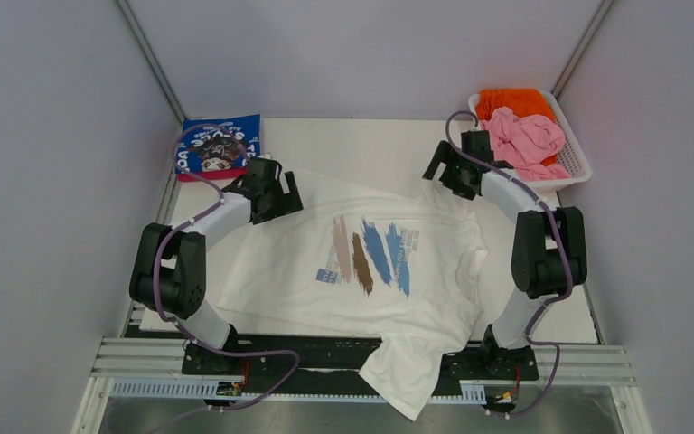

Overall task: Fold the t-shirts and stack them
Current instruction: Flatten out the tshirt

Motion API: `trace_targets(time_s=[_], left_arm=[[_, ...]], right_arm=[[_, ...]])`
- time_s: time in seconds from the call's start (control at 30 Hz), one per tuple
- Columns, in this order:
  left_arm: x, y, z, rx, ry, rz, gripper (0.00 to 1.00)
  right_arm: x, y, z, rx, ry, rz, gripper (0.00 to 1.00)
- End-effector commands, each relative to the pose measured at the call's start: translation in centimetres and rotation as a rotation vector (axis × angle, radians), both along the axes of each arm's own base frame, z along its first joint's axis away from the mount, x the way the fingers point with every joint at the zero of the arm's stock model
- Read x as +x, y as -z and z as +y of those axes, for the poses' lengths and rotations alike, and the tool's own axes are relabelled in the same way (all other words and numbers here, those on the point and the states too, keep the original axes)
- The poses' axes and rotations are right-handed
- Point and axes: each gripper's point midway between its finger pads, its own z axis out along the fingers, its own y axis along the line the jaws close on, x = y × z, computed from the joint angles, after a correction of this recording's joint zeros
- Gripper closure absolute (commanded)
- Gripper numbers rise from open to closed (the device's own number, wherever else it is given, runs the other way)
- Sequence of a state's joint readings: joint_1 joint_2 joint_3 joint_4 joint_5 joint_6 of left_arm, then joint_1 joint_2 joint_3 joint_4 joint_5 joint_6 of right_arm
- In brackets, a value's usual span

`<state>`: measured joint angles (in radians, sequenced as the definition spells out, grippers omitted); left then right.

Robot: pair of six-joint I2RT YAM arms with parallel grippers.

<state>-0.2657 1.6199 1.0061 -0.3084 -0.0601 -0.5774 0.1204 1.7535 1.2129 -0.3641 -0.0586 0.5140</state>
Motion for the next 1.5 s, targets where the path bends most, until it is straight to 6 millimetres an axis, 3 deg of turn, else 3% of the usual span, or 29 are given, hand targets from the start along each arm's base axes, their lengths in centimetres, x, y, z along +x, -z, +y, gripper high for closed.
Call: trace_targets(time_s=[0.0,0.23,0.33,0.5,0.63,0.7,0.8,0.87,0.93,1.07,1.17,1.27,1.47], left_arm=[[1.2,-2.4,-0.5,-0.032,0.013,-0.071,0.00],[1.9,-2.0,-0.2,0.004,0.008,-0.057,0.00],[2.0,-1.8,0.0,0.017,0.004,-0.046,0.00],[2.3,-1.7,-0.1,0.013,0.006,-0.044,0.00],[2.6,-2.0,-0.1,0.018,0.005,-0.052,0.00],[2.8,-2.4,-0.1,0.019,0.006,-0.060,0.00],[3.1,-2.9,-0.2,0.022,0.013,-0.073,0.00],[3.3,-3.3,-0.1,0.025,0.013,-0.079,0.00],[3.5,-3.7,-0.1,0.026,0.010,-0.082,0.00],[3.8,-4.1,-0.3,0.021,0.010,-0.091,0.00],[4.4,-4.3,-0.5,0.016,0.017,-0.100,0.00],[5.5,-4.4,-1.0,0.008,0.025,-0.110,0.00],[8.1,-2.0,-1.4,0.022,-0.004,-0.076,0.00]], right_arm=[[4.6,-1.0,1.1,0.021,-0.026,-0.077,0.00],[10.1,3.5,1.7,0.008,-0.040,-0.044,0.00],[12.8,3.4,3.6,0.043,-0.100,-0.081,0.00],[16.6,1.7,9.5,-0.048,-0.350,-0.237,0.00],[17.5,0.7,13.7,-0.208,-0.560,-0.354,0.00],[17.8,0.0,13.6,-0.290,-0.549,-0.378,0.00],[18.0,-2.0,11.5,-0.341,-0.434,-0.379,0.00],[17.4,-3.7,9.1,-0.365,-0.317,-0.367,0.00],[15.4,-5.5,6.4,-0.369,-0.196,-0.339,0.00],[9.5,-5.7,5.0,-0.210,-0.128,-0.253,0.00],[5.0,-4.2,6.0,-0.091,-0.170,-0.178,0.00],[2.1,-2.2,7.5,0.010,-0.224,-0.102,0.00],[1.5,2.2,5.7,-0.027,-0.150,-0.002,0.00]])
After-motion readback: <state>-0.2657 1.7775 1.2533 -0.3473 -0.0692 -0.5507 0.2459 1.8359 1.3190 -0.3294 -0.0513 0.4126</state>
